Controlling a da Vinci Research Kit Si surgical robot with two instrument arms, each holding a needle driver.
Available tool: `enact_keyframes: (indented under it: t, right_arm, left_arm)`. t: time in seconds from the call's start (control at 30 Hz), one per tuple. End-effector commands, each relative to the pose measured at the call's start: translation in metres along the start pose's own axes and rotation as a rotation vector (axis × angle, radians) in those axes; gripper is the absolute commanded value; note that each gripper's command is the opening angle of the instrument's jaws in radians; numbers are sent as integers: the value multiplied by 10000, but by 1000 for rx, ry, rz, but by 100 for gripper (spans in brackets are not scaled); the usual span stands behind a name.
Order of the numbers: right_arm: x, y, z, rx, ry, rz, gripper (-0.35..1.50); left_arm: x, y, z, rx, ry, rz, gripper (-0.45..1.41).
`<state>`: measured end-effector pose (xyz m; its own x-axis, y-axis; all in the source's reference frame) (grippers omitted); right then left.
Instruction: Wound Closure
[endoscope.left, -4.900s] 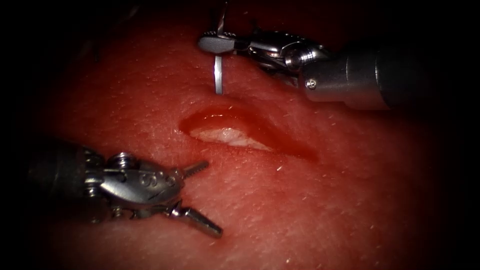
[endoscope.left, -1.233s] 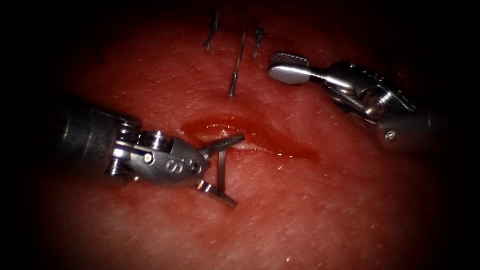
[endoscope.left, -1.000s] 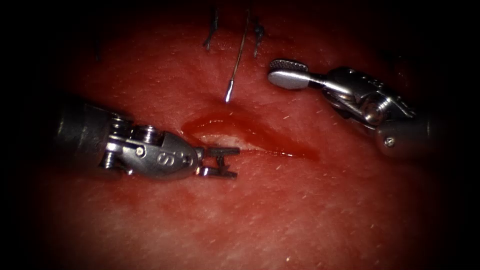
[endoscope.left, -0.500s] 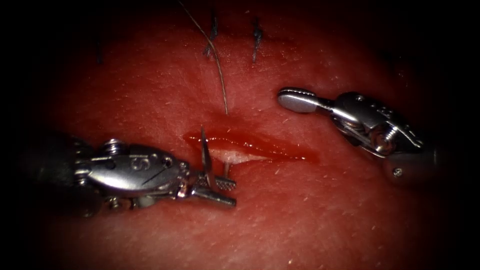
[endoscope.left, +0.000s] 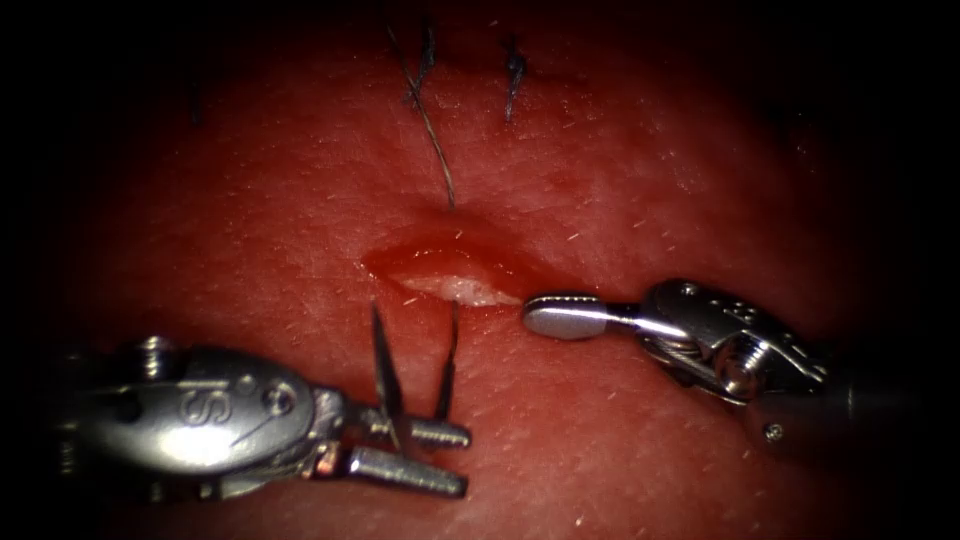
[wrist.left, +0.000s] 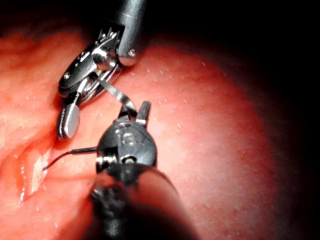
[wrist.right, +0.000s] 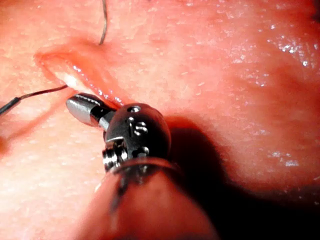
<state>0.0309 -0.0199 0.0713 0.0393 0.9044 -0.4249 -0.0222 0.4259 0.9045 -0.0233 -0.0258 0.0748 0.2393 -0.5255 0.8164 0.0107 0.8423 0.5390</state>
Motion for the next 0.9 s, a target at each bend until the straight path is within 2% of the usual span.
enact_keyframes:
  t: [0.03, 0.07, 0.17, 0.3, 0.37, 0.53, 0.7, 0.73, 0.9]
  right_arm:
    - [-3, -4, 7, 4, -5, 40, -23]
    - [4, -8, 6, 6, -3, 95, -1]
    - [17, -13, 2, 9, -3, 163, 2]
    - [26, -16, -1, 13, -2, 213, 5]
    - [28, -17, -2, 14, -2, 215, -6]
    - [28, -17, -6, 20, 6, 240, -10]
    - [34, -15, -12, 32, 19, 257, 9]
    - [36, -15, -15, 34, 18, 259, 19]
    - [57, -14, -26, 39, 38, 302, 104]
  left_arm:
    - [5, 2, 5, -23, 18, 30, -45]
    - [4, 12, 4, -93, 55, 162, -45]
    - [-4, 30, 1, -158, 86, 315, -45]
    - [-22, 46, -1, -223, 62, 391, -45]
    - [-34, 54, -4, -246, 51, 431, -45]
    - [-50, 70, -6, -266, 44, 490, -45]
    - [-57, 83, 1, -287, 59, 584, -45]
    - [-57, 85, 3, -291, 65, 612, -45]
    - [-41, 86, 21, -299, 83, 734, -45]
